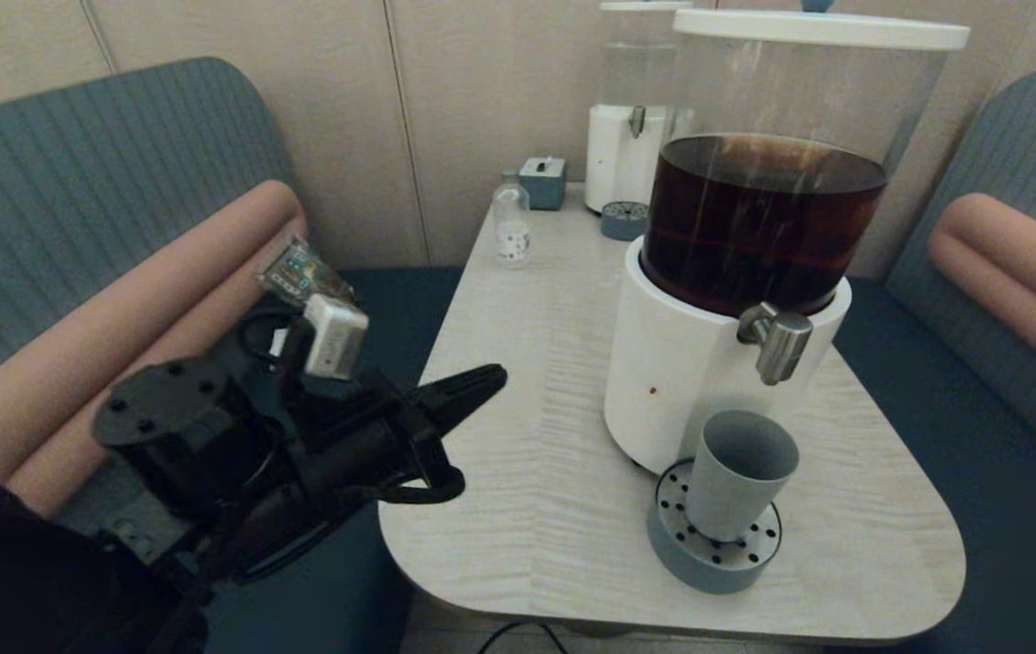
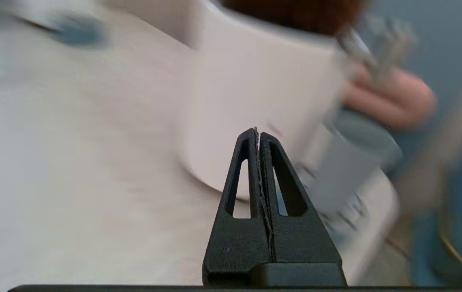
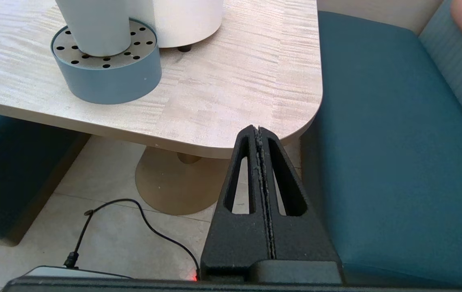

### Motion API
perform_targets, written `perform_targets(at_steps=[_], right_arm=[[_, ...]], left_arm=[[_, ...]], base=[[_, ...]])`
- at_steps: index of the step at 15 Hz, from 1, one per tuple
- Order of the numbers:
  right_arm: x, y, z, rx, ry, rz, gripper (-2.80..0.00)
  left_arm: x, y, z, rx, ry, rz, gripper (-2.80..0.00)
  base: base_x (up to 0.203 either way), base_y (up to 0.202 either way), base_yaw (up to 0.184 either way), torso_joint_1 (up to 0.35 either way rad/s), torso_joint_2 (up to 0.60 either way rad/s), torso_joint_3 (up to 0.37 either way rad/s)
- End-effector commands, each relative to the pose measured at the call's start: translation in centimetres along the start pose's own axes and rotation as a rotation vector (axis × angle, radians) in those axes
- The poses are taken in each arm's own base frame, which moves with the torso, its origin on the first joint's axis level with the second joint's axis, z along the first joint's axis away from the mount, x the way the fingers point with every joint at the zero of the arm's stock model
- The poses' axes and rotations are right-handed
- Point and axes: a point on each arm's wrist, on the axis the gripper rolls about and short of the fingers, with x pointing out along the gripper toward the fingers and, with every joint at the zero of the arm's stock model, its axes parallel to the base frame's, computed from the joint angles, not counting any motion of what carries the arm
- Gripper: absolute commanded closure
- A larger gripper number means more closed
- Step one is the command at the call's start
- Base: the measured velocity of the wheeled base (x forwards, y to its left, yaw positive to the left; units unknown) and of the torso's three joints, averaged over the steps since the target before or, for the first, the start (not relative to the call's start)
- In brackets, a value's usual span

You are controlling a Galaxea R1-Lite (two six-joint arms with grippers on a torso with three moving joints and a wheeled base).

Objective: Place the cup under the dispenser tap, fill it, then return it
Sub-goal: Turn on the faucet

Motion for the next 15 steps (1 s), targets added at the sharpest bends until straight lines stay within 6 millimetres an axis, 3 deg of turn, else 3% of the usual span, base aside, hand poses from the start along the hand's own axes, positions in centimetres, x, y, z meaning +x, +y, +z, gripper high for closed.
perform_targets(at_steps=[1,5,9,12,15], right_arm=[[0.0,0.0,0.0,-0.001,-0.003,0.001,0.00],[0.0,0.0,0.0,-0.001,-0.003,0.001,0.00],[0.0,0.0,0.0,-0.001,-0.003,0.001,0.00],[0.0,0.0,0.0,-0.001,-0.002,0.001,0.00],[0.0,0.0,0.0,-0.001,-0.003,0.001,0.00]], left_arm=[[-2.1,0.0,3.1,0.034,-0.101,0.055,0.00],[-6.5,-0.4,6.5,0.051,-0.238,0.222,0.00],[-11.9,-0.3,8.3,0.113,-0.333,0.420,0.00],[-14.7,-1.5,9.8,0.178,-0.421,0.484,0.00],[-17.2,-3.4,10.0,0.221,-0.478,0.508,0.00]], base=[[0.000,0.000,0.000,0.000,0.00,0.000],[0.000,0.000,0.000,0.000,0.00,0.000],[0.000,0.000,0.000,0.000,0.00,0.000],[0.000,0.000,0.000,0.000,0.00,0.000],[0.000,0.000,0.000,0.000,0.00,0.000]])
